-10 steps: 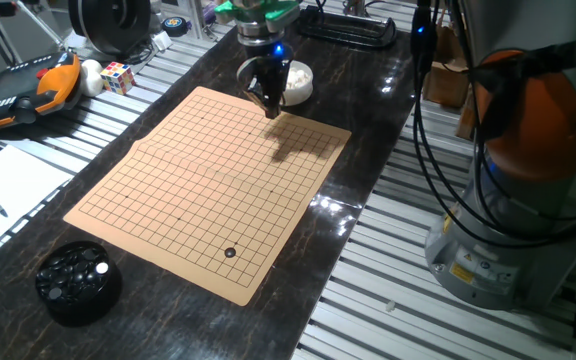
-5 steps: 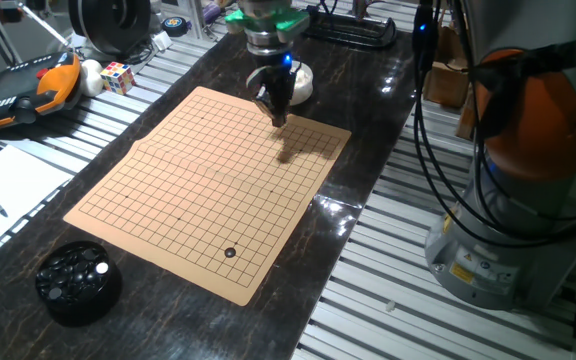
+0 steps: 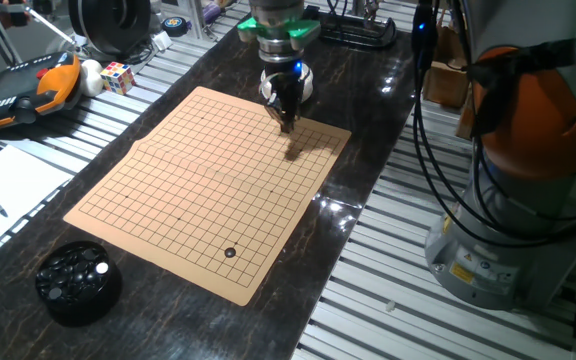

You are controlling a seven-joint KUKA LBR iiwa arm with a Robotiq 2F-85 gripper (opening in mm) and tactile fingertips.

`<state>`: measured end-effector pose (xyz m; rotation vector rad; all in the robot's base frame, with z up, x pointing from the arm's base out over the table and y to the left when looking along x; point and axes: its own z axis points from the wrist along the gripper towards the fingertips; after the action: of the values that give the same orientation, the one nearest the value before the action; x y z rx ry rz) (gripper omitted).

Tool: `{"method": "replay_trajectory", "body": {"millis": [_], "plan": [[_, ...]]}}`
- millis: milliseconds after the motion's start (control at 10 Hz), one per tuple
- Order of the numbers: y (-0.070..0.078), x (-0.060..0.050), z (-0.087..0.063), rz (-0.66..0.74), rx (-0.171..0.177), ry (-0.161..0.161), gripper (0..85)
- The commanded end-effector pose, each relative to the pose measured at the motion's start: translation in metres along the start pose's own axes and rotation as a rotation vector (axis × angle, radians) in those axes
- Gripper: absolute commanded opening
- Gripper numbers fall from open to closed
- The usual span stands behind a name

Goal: Play the first move as black on the 3-4 point in the upper right corner of the Go board

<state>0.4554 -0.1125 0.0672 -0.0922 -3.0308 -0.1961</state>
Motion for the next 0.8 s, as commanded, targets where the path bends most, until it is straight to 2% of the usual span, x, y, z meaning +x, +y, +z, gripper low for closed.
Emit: {"method": "replay_trajectory", "body": {"millis": [0, 100, 700], "plan": [[-0.0009, 0.0016, 0.0019, -0.003, 0.004, -0.001, 1.7], [-0.0031, 0.0022, 0.0036, -0.013, 0.013, 0.000, 1.7], [-0.0055, 0.0012, 0.0049, -0.018, 0.007, 0.006, 1.7]]}}
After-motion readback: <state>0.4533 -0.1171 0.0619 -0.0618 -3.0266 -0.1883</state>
